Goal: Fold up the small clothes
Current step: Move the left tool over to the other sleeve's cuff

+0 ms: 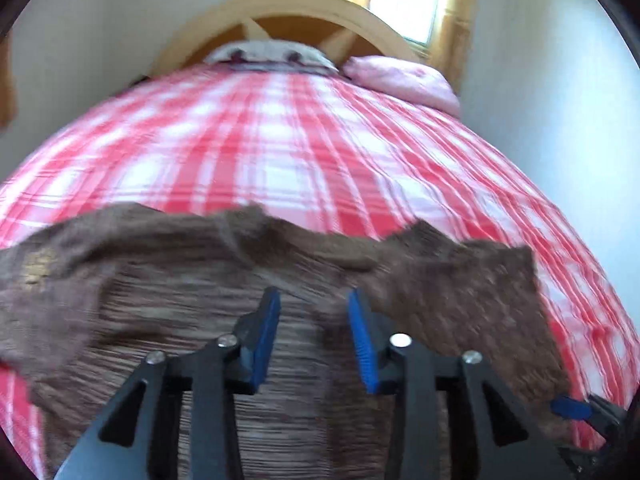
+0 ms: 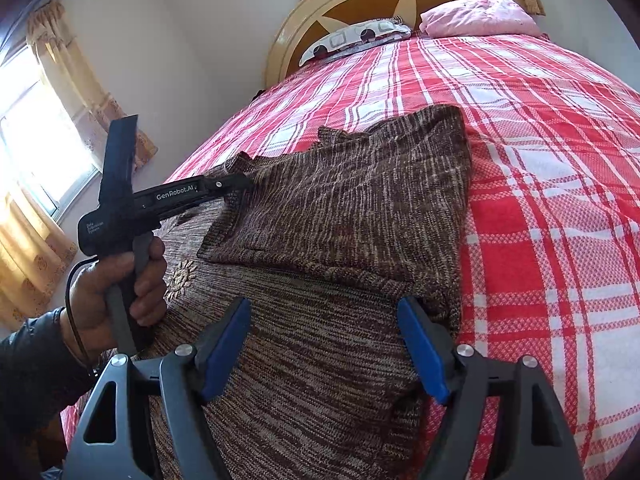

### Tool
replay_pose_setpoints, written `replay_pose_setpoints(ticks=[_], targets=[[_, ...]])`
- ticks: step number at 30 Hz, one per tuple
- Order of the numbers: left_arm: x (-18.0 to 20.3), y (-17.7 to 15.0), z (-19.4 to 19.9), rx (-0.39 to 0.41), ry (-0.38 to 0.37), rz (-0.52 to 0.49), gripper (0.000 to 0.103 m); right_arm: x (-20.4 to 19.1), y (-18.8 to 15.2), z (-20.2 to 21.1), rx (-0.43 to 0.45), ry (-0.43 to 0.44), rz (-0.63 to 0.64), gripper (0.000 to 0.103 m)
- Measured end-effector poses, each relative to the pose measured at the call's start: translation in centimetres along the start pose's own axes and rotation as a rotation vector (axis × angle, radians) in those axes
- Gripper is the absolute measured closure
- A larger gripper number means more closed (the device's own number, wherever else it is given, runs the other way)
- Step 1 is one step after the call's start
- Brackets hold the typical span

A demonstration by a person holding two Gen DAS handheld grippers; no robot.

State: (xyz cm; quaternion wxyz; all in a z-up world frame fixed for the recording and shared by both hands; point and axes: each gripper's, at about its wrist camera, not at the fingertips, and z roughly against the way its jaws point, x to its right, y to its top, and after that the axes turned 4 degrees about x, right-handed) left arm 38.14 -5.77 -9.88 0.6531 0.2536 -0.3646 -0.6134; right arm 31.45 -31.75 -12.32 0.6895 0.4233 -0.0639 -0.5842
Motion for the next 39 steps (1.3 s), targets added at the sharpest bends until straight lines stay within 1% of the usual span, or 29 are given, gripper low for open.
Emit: replay_pose_setpoints(ticks=[1, 2, 3, 5, 7, 9, 10, 11, 13, 14, 16, 20, 24, 26, 27, 29, 31, 33, 36, 39], targets=[[-0.5, 0.1, 0.3, 0.018, -0.005, 0.009, 0.063, 0.0, 0.0, 0.0, 0.0, 0.0, 0.0, 0.026], [-1.2, 0.2, 0.7, 0.026, -0.007, 0.023, 0.059, 0.0, 0.0, 0.0, 0.0, 0.0, 0.0, 0.026], [-1.6, 0.3, 0.5, 0.013, -0.01, 0.033, 0.055, 0.0, 0.0, 0.0, 0.0, -0.001, 0.001, 0.026], [-3.0, 0.2, 0.7, -0.021, -0.011, 0.06, 0.055, 0.0, 0.0, 0.0, 0.0, 0.0, 0.0, 0.026], [-3.8, -0.1, 1.2, -0.025, 0.007, 0.057, 0.051, 0.0, 0.0, 0.0, 0.001, 0.002, -0.002, 0.026], [-5.3, -0.6, 1.7, -0.037, 0.058, 0.045, 0.028, 0.0, 0.0, 0.0, 0.001, 0.003, -0.003, 0.026], [-5.7, -0.8, 1.9, -0.04, 0.072, 0.049, 0.025, -0.1, 0.0, 0.0, 0.001, 0.002, -0.002, 0.026], [-7.1, -1.0, 2.3, -0.046, 0.085, 0.072, 0.023, 0.0, 0.0, 0.0, 0.001, 0.003, -0.002, 0.026], [-9.0, -1.5, 2.8, -0.058, 0.084, 0.117, 0.023, 0.0, 0.0, 0.0, 0.002, 0.003, -0.002, 0.026], [-10.5, -1.7, 3.3, -0.066, 0.096, 0.15, 0.023, 0.0, 0.0, 0.0, 0.002, 0.003, -0.002, 0.026], [-12.5, -2.1, 4.1, -0.069, 0.114, 0.183, 0.023, -0.1, 0.0, 0.0, 0.001, 0.002, -0.001, 0.026], [-16.4, -2.8, 6.3, -0.057, 0.178, 0.224, 0.023, 0.0, 0.0, 0.0, 0.001, 0.0, 0.0, 0.026], [-20.5, -3.4, 8.4, -0.043, 0.232, 0.29, 0.023, -0.1, 0.0, 0.1, 0.001, -0.004, 0.003, 0.026], [-22.4, -3.9, 8.9, -0.054, 0.241, 0.331, 0.023, -0.1, 0.0, 0.1, 0.001, -0.007, 0.005, 0.026], [-23.6, -4.3, 9.1, -0.072, 0.248, 0.366, 0.023, -0.1, 0.0, 0.1, 0.001, -0.008, 0.006, 0.026], [-25.1, -4.8, 9.3, -0.088, 0.25, 0.408, 0.023, -0.2, 0.0, 0.1, 0.0, -0.01, 0.007, 0.026], [-26.5, -5.4, 9.8, -0.086, 0.266, 0.45, 0.023, -0.2, 0.0, 0.1, 0.001, -0.012, 0.008, 0.026], [-28.2, -6.2, 10.0, -0.084, 0.257, 0.518, 0.023, -0.2, 0.0, 0.1, 0.001, -0.012, 0.009, 0.026], [-29.9, -6.5, 10.6, -0.042, 0.186, 0.624, 0.023, -0.2, 0.0, 0.1, 0.001, -0.014, 0.01, 0.026], [-31.0, -6.2, 10.4, -0.02, 0.166, 0.685, 0.023, -0.2, 0.0, 0.1, 0.001, -0.013, 0.009, 0.026]])
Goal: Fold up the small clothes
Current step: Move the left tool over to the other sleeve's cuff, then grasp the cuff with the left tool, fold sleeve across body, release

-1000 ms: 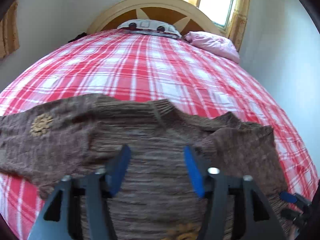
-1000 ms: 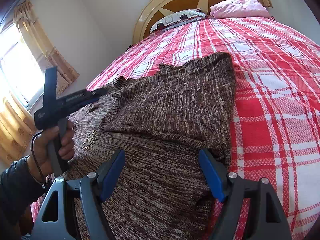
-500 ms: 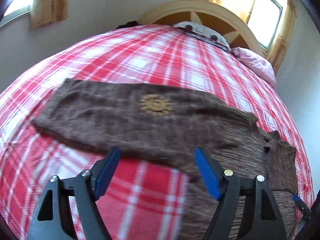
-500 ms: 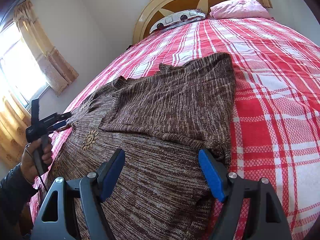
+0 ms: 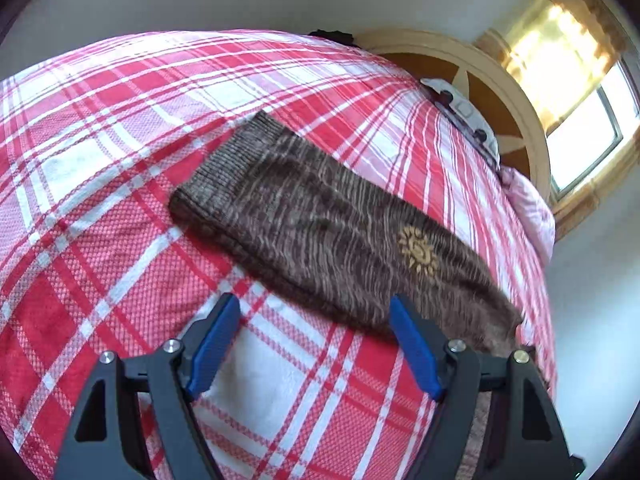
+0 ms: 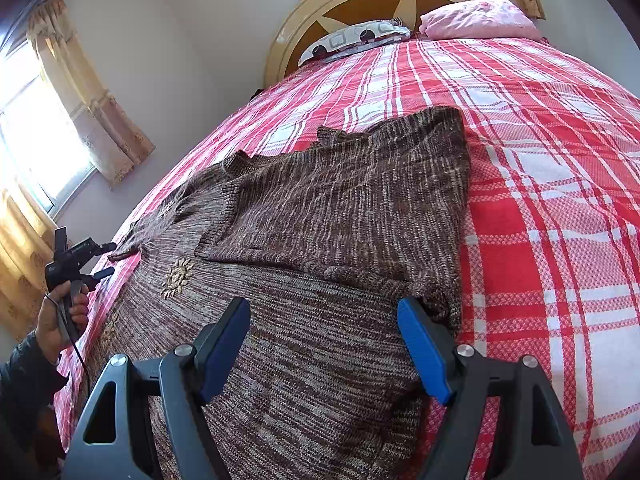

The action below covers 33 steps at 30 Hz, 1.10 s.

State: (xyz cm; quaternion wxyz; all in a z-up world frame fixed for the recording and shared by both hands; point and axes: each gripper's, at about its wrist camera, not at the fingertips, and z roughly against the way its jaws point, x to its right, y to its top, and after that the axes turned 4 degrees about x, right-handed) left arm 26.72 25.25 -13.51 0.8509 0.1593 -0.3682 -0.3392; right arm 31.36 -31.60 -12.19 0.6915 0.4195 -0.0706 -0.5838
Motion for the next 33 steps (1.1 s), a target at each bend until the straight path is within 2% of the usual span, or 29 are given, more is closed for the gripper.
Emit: replay_pose_setpoints(ticks=[6, 16, 19, 20, 21, 23, 26, 30, 33], targets=[[-1.5, 2.0, -1.1, 0.065, -0.032, 0.096, 0.023, 0.0, 0.0, 0.0, 0.0, 0.0, 0.0, 0.026], [-2.0, 3.1, -2.2, 0.124, -0.006, 0.071, 0.028, 0.0, 0.0, 0.0, 0.0, -0.001, 0.001, 0.026], [-2.3, 3.5, -2.3, 0.124, 0.012, 0.083, 0.044, 0.0, 0.0, 0.0, -0.001, -0.002, 0.002, 0.026], [-2.5, 3.5, -2.3, 0.124, 0.016, 0.088, 0.057, 0.0, 0.0, 0.0, 0.0, -0.002, 0.001, 0.026], [-2.8, 3.7, -2.4, 0.118, 0.022, 0.094, 0.077, 0.0, 0.0, 0.0, 0.0, -0.002, 0.001, 0.026], [-3.5, 4.0, -2.8, 0.098, 0.017, 0.122, 0.094, 0.0, 0.0, 0.0, 0.0, -0.002, 0.001, 0.026], [-4.2, 4.1, -2.7, 0.093, -0.018, 0.15, 0.094, 0.0, 0.0, 0.0, 0.0, -0.002, 0.001, 0.026], [-2.8, 4.0, -1.7, 0.13, -0.016, 0.071, 0.095, 0.0, 0.0, 0.0, 0.0, -0.002, 0.001, 0.026], [-1.3, 4.1, -1.0, 0.155, -0.049, 0.036, 0.095, 0.0, 0.0, 0.0, 0.0, -0.002, 0.001, 0.026]])
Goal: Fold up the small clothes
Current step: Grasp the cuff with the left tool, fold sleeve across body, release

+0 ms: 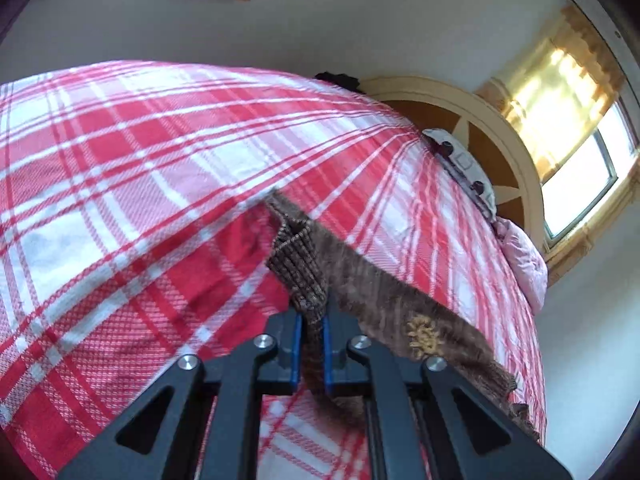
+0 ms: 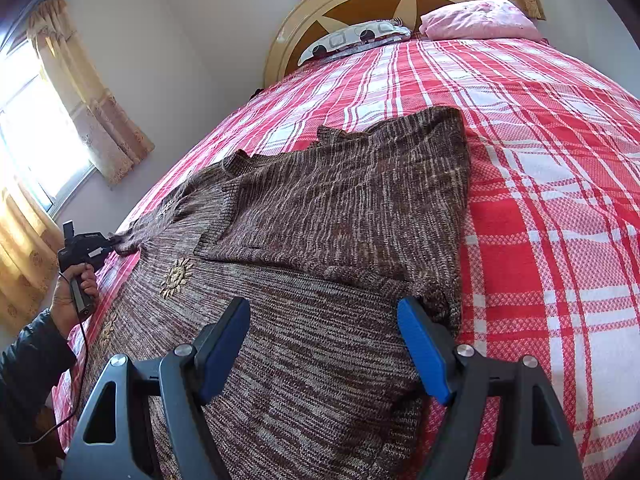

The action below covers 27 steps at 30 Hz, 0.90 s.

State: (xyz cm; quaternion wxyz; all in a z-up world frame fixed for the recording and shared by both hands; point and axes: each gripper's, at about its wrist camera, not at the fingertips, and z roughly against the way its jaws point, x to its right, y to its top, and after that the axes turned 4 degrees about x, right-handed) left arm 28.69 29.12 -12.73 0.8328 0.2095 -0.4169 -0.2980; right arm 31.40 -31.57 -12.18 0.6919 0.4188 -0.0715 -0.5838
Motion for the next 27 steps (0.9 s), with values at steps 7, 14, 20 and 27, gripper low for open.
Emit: replay_pose_setpoints(ticks=[7, 14, 20, 27], targets=[[4.2, 0.1, 0.9, 0.007, -0.104, -0.051, 0.096, 0.0, 0.0, 0.0, 0.0, 0.0, 0.0, 0.026], [9.6, -1.0, 1.6, -0.015, -0.232, -0.108, 0.096, 0.0, 0.0, 0.0, 0.0, -0.001, 0.0, 0.026], [14.5, -2.6, 2.3, -0.034, -0.323, -0.183, 0.096, 0.0, 0.0, 0.0, 0.0, -0.001, 0.0, 0.026], [19.3, -5.4, 2.1, -0.088, -0.429, -0.228, 0.096, 0.0, 0.0, 0.0, 0.0, -0.001, 0.001, 0.026]])
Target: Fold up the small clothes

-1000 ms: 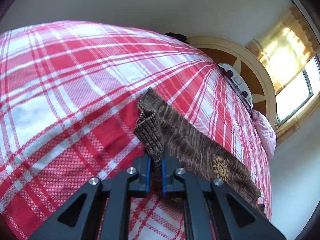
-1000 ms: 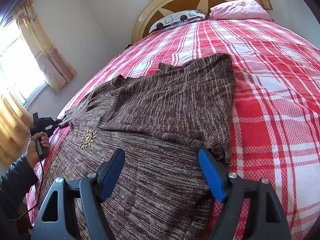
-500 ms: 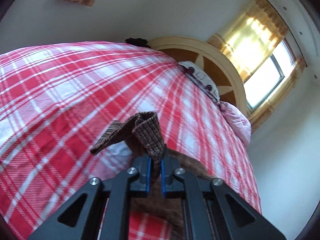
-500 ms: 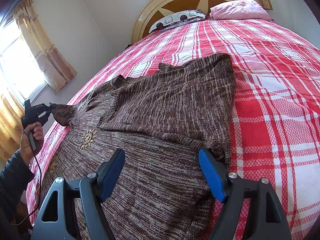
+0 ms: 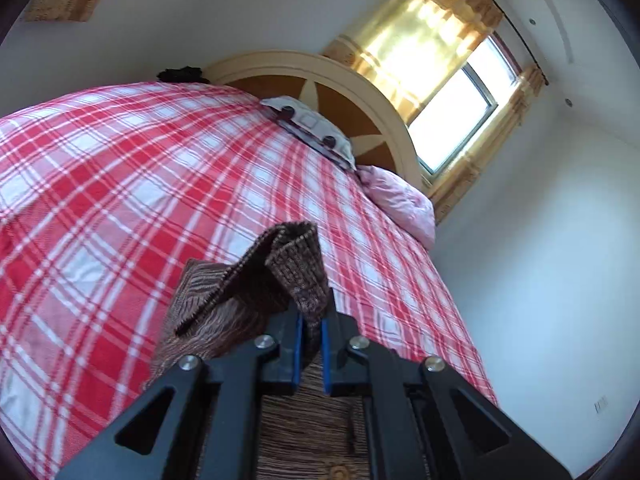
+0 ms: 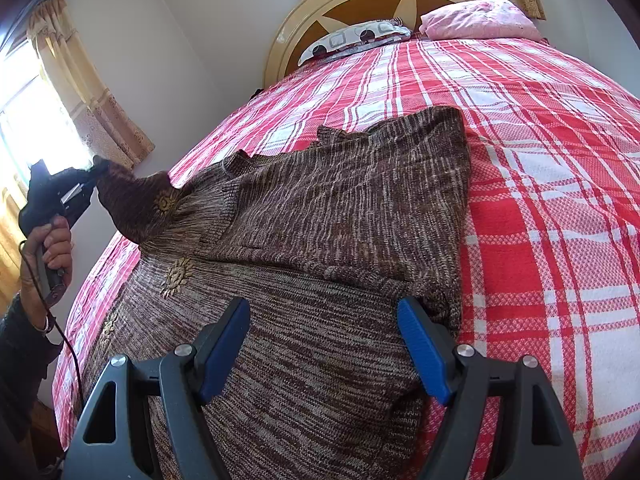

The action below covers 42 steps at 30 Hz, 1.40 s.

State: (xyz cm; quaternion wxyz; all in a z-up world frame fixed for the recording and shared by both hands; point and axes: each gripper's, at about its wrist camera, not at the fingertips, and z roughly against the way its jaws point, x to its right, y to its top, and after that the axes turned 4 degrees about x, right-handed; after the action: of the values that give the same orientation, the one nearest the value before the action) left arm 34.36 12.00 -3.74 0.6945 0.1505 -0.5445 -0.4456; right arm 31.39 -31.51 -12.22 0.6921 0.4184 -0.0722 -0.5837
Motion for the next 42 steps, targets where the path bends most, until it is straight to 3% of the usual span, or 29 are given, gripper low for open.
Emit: replay_pose_setpoints(ticks=[10, 17, 20, 22, 24, 26, 29, 31, 32, 35, 37, 39, 42], targets=[[6.4, -6.7, -3.5, -0.127, -0.07, -0.191, 0.096, 0.0, 0.0, 0.0, 0.0, 0.0, 0.0, 0.026], [8.1, -12.6, -6.8, -0.281, 0.009, -0.382, 0.095, 0.0, 0.0, 0.0, 0.0, 0.002, -0.001, 0.026], [8.7, -14.2, -6.3, -0.318, 0.054, -0.489, 0.08, 0.1, 0.0, 0.0, 0.001, 0.007, -0.005, 0.026], [8.9, -14.6, -5.1, -0.322, 0.039, -0.52, 0.058, 0.3, 0.0, 0.1, 0.001, 0.012, -0.009, 0.026], [8.7, -14.3, -3.3, -0.281, 0.04, -0.544, 0.028, 0.4, 0.0, 0.1, 0.001, 0.015, -0.011, 0.026], [8.2, -13.8, -1.8, -0.24, 0.043, -0.558, 0.023, 0.3, 0.0, 0.0, 0.001, 0.015, -0.011, 0.026], [6.5, -12.1, -1.6, -0.191, 0.163, -0.599, 0.018, 0.3, 0.0, 0.1, 0.006, 0.015, -0.01, 0.026], [4.7, -10.7, -2.3, -0.157, 0.346, -0.632, 0.018, 0.3, 0.0, 0.5, 0.022, 0.001, -0.008, 0.026], [3.5, -10.0, -2.9, -0.166, 0.422, -0.628, 0.018, 0.2, 0.0, 0.8, 0.034, -0.018, -0.006, 0.026], [-1.0, -8.5, -4.8, -0.276, 0.532, -0.515, 0.018, -0.9, 0.7, 1.8, 0.056, -0.097, 0.026, 0.026], [-2.6, -8.5, -5.3, -0.337, 0.516, -0.439, 0.017, -2.5, 1.3, 2.3, 0.062, -0.145, 0.073, 0.026], [-2.9, -8.4, -5.2, -0.326, 0.522, -0.425, 0.01, -4.5, 2.1, 2.7, 0.072, -0.149, 0.118, 0.026], [-3.2, -8.6, -5.0, -0.319, 0.502, -0.411, 0.008, -8.9, 3.9, 2.5, 0.069, -0.109, 0.205, 0.026]])
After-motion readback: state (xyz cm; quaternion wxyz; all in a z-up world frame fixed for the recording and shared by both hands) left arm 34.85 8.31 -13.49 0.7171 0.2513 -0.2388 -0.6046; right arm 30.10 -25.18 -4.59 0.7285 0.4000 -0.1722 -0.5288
